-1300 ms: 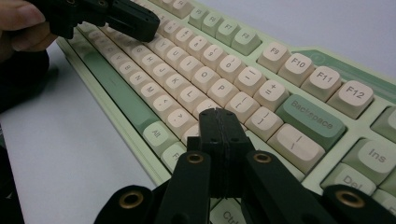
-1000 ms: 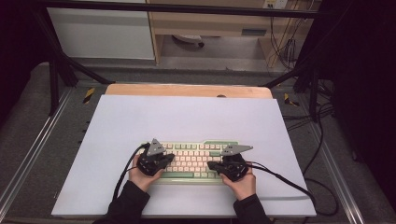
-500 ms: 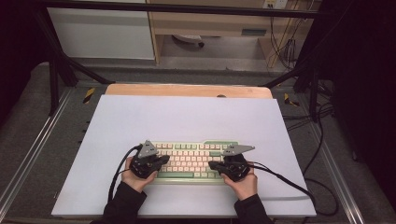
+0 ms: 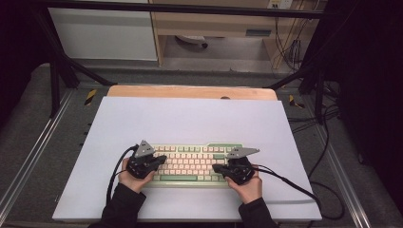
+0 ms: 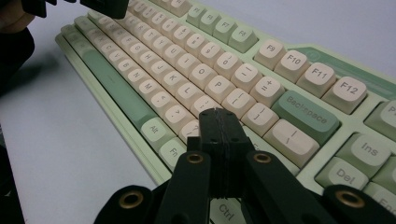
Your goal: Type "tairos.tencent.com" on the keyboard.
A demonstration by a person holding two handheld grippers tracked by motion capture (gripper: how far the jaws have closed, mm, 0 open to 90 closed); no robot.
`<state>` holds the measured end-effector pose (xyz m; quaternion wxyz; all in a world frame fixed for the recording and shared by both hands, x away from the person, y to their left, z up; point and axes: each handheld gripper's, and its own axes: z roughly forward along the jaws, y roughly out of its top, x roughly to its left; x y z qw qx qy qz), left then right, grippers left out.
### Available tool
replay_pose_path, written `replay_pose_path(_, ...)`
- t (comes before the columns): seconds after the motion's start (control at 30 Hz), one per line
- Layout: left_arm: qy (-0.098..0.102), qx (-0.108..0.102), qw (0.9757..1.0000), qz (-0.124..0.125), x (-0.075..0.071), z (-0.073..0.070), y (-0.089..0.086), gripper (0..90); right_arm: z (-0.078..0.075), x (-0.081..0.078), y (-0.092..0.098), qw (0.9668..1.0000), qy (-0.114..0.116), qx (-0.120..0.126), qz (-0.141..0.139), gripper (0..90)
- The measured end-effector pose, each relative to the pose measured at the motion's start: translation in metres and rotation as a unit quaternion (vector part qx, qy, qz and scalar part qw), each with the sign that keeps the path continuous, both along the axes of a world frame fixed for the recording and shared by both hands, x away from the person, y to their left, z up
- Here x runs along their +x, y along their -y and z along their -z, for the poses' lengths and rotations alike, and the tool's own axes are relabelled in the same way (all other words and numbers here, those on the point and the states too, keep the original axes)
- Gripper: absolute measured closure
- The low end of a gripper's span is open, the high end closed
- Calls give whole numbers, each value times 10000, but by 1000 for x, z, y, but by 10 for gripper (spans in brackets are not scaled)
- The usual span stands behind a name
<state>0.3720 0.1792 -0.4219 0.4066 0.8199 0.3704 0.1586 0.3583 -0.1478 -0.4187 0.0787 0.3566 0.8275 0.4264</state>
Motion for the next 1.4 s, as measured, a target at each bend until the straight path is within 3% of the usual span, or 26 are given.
replay_pose_path(0.9, -53, 90, 9999, -39, 5, 11, 0, 900, 1, 0, 0, 10000, 6, -5, -6, 900)
replay_pose_path(1.4, -12, -28, 10000, 48, -2, 0, -4, 900, -1, -1, 0, 10000, 29, 36, 4, 900)
